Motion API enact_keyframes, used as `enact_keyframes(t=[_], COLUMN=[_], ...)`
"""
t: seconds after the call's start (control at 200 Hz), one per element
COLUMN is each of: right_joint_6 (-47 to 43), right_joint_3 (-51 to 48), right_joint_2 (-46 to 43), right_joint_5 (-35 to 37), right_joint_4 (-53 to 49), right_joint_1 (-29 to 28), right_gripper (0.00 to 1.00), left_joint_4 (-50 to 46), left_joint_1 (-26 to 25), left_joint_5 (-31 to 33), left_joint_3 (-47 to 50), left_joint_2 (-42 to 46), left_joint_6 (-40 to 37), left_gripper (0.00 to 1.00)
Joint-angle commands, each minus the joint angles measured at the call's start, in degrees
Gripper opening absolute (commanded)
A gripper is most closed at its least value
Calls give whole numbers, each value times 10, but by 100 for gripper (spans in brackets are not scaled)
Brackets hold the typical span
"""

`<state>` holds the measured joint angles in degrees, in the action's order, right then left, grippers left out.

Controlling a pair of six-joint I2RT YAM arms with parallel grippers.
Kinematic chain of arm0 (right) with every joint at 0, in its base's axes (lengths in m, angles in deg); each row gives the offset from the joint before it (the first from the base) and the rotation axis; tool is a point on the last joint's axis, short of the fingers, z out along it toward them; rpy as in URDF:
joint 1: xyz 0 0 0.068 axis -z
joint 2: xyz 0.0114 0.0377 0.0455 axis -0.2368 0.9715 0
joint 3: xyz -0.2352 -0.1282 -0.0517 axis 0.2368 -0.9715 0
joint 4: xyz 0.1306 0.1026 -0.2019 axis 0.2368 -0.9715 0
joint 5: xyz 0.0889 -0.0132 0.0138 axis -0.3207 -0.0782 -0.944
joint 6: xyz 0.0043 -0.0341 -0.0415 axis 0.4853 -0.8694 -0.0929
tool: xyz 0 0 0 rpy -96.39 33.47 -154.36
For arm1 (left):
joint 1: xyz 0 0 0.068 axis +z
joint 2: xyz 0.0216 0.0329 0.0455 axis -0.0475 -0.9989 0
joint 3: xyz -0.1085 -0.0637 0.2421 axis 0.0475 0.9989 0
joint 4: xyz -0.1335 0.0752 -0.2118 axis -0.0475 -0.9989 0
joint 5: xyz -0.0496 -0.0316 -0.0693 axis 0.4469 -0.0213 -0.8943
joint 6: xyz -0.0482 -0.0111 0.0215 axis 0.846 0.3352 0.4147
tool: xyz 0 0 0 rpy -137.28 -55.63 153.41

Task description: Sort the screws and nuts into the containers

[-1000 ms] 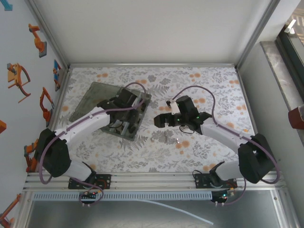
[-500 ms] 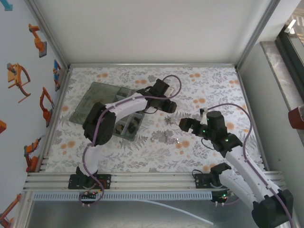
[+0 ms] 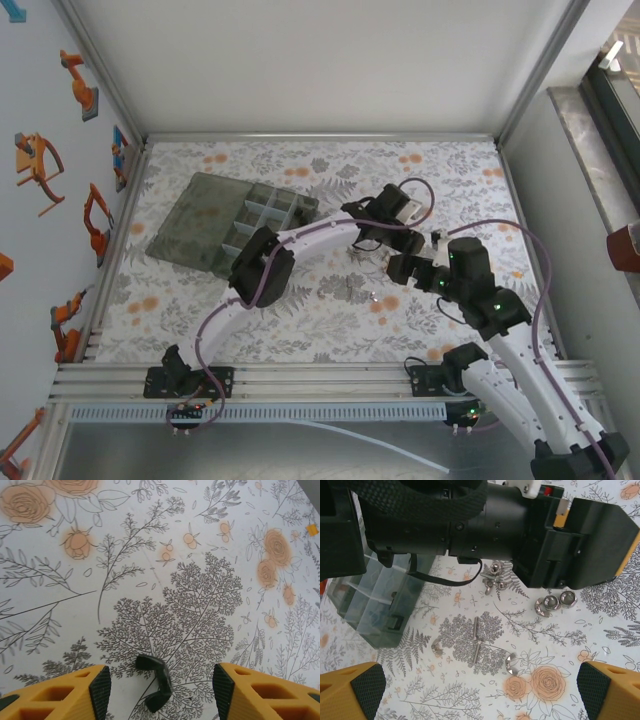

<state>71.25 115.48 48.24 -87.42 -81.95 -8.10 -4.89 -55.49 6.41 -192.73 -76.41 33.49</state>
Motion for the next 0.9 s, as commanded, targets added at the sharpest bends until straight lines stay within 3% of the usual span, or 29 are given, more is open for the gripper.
enact_keyframes(t=[0.0, 0.285, 0.551, 0.896], right_joint_6=[-12, -18, -18, -13], right_joint_3=[16, 11, 7, -15], right_joint_2=[1, 3, 10, 14], right_joint_5=[-7, -18, -21, -20], right_joint_4=[6, 15, 21, 47], right_joint_1=[3, 3, 4, 4], right_gripper=[100, 100, 99, 100], left_joint_4=[-17, -69, -135, -172], left_joint_1=[-6, -24, -33, -43], left_joint_5=[-4, 24, 57, 83], left_joint_3=[-17, -70, -135, -70], left_joint_2=[-13, -61, -109, -76], left_joint_6=[-3, -16, -20, -37], left_gripper=[56, 50, 36, 36])
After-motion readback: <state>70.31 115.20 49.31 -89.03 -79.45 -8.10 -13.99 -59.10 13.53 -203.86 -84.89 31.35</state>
